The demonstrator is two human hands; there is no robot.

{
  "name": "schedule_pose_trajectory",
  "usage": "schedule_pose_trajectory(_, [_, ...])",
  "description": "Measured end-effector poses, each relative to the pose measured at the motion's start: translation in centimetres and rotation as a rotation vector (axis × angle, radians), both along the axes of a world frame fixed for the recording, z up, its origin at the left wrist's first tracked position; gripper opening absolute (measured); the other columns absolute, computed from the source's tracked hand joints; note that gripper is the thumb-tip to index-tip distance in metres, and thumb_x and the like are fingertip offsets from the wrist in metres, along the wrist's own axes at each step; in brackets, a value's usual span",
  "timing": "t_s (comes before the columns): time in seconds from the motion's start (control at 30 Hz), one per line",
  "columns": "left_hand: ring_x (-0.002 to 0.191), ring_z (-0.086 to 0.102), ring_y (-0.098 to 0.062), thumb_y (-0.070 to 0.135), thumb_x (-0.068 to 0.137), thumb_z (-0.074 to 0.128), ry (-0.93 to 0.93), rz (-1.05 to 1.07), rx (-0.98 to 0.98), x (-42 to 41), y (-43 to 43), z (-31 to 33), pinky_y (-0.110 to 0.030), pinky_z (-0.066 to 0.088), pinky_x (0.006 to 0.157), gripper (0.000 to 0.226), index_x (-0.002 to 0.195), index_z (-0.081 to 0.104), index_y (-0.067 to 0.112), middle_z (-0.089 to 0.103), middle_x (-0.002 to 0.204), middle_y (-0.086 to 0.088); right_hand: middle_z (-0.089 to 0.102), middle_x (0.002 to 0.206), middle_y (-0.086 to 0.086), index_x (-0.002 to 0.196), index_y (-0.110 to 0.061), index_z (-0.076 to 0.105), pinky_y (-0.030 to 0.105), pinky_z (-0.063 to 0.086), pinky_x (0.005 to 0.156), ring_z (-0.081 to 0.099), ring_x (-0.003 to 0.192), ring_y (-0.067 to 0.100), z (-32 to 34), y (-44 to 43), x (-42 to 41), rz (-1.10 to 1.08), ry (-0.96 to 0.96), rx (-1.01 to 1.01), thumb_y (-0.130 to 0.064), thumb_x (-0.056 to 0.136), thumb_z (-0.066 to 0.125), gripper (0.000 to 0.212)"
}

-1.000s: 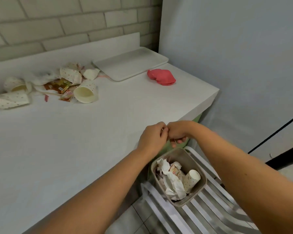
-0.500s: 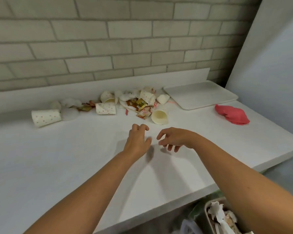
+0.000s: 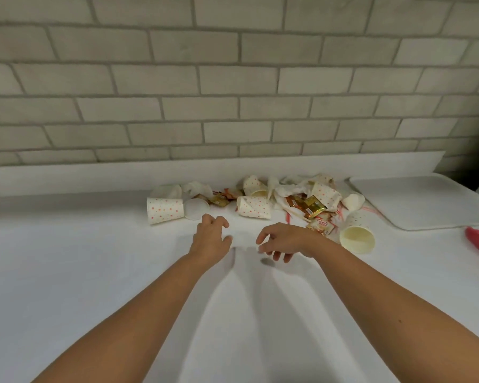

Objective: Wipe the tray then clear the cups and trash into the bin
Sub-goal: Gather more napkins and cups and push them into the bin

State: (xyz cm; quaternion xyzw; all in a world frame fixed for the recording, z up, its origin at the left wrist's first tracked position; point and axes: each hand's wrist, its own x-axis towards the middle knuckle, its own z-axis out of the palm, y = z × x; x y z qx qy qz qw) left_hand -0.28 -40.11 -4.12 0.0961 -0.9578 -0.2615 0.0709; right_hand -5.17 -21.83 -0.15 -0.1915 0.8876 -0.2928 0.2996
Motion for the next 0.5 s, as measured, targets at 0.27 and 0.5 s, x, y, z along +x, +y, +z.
schedule_pose_trajectory(0.27, [0.103, 0.050, -0.021, 0.019, 0.092, 0.055, 0.006, 0.040, 0.074, -3.2, -4.6, -0.3, -0.034, 0.044, 0.095, 0.024, 0.115, 0.055, 0.011, 0.040, 0.124, -0.007, 0.051, 0.081, -0.006, 0.099, -0.016, 0.061, 0.018, 0.042, 0.052, 0.051, 0.066, 0.008, -1.0, -5.8, -3.4, 0.047, 0.099, 0.026, -0.019, 0.090, 0.057, 0.010])
schedule_pose_trajectory(0.5, [0.098, 0.049, -0.019, 0.010, 0.090, 0.053, 0.078, 0.093, 0.134, -7.0, -7.3, 0.5, -0.024, 0.040, 0.082, 0.013, 0.100, 0.061, 0.009, 0.044, 0.123, -0.007, 0.068, 0.101, 0.009, 0.097, -0.004, 0.070, 0.029, 0.048, 0.077, 0.058, 0.086, 0.019, -1.9, -10.7, -8.2, 0.090, 0.399, 0.080, -0.010, 0.089, 0.052, 0.021])
